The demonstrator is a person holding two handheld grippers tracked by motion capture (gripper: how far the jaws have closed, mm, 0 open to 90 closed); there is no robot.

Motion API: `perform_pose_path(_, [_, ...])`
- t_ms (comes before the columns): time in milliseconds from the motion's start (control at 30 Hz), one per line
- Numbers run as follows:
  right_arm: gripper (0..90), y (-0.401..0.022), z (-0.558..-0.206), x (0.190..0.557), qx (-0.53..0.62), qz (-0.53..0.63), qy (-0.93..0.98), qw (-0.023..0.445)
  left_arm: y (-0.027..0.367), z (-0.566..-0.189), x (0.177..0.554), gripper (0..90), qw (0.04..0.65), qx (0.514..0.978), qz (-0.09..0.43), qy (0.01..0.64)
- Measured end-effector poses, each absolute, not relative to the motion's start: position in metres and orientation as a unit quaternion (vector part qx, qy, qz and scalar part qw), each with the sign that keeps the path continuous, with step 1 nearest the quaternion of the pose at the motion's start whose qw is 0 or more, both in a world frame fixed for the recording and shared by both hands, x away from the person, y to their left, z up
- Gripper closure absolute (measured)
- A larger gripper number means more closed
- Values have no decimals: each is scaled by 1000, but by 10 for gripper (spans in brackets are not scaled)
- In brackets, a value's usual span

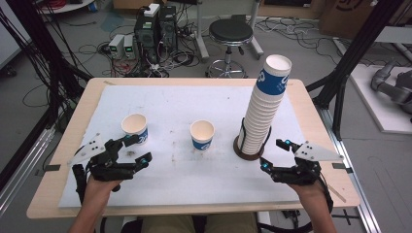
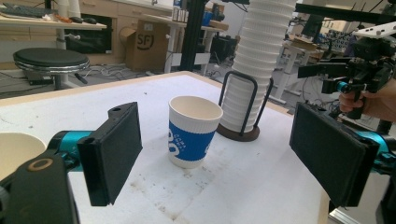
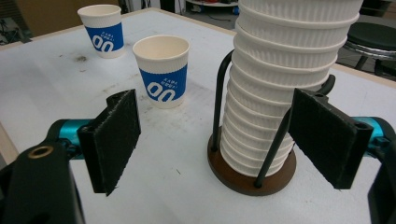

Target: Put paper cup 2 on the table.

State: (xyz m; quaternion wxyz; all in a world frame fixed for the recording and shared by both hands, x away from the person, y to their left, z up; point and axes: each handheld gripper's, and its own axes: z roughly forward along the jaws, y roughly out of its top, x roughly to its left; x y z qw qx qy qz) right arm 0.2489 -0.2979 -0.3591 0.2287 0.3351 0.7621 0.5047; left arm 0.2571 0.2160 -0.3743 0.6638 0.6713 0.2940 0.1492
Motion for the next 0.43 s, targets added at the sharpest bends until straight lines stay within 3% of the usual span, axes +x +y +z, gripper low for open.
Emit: perform_pose_path(433, [175,-298,-361,252,335,504,762,229,217,-377,259,167,664,671,146,295])
